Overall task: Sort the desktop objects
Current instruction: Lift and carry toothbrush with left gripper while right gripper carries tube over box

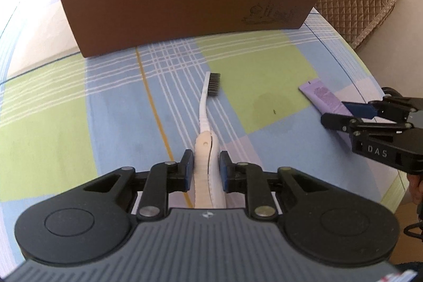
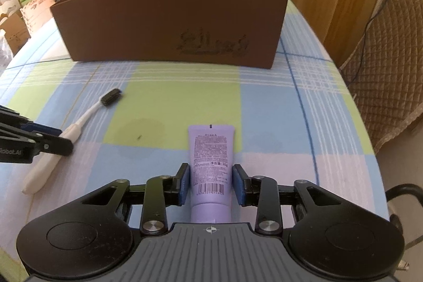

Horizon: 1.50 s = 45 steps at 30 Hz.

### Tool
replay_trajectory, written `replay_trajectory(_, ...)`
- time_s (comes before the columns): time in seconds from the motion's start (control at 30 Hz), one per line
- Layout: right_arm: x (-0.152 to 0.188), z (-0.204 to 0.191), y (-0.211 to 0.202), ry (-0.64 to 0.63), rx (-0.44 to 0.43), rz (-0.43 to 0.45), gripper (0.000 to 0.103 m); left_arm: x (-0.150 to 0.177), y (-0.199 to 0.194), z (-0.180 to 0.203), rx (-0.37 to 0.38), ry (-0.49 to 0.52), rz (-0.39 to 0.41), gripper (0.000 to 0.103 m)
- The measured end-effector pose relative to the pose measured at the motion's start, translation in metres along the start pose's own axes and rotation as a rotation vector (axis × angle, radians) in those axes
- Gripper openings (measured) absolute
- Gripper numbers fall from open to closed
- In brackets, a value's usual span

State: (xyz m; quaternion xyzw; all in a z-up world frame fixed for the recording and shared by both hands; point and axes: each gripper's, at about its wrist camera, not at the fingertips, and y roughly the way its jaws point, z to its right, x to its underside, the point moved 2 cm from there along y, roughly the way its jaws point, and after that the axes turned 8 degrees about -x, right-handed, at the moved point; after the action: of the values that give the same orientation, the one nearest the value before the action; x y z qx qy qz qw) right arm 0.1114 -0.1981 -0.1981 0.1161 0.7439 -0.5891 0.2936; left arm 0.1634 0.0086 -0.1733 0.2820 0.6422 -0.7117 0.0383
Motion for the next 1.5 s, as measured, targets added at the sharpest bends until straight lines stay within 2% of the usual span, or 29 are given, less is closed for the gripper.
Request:
replay_trajectory(0.23,-0.001,-0.012,-0.013,-0.002,-0.023,0.004,0.031,0.003,-0.011,-0.007,0.008,-0.018,0.008,0.016)
replay_trajectory(0.57,-0.022,-0.016,-0.029,0.003,-0.044,0.046,0.031,-0.006,-0.038,-0.017,0.025,-0.029,0.077,0.016)
replay_trajectory(0.67,-0.023,-0.017,-0.026,0.004,-0.050,0.043,0.031,-0.004,-0.032,-0.020,0.022,-0.032,0.052,0.016)
replay_trajectory(0.83,-0.019,-0.015,-0.023,0.022,-0.055,0.021,0.031,0.006,-0.005,-0.017,0.017,-0.016,-0.049,0.017)
replay_trajectory(0.87,-0.017,-0.014,-0.022,0.024,-0.055,0.017,0.031,0.006,-0.004,-0.015,0.021,-0.006,-0.027,0.017)
replay_trajectory(1.17,-0.009,-0.010,-0.024,0.050,-0.053,0.006,0.031,0.000,-0.001,0.001,-0.018,0.107,-0.012,0.016)
replay_trajectory(1.27,-0.008,-0.009,-0.026,0.053,-0.053,0.014,0.031,0.003,-0.004,-0.001,0.001,0.089,-0.022,0.016)
replay_trajectory(1.5,-0.009,-0.009,-0.034,0.059,-0.053,0.030,0.031,-0.002,-0.024,-0.008,0.023,0.053,0.025,0.016)
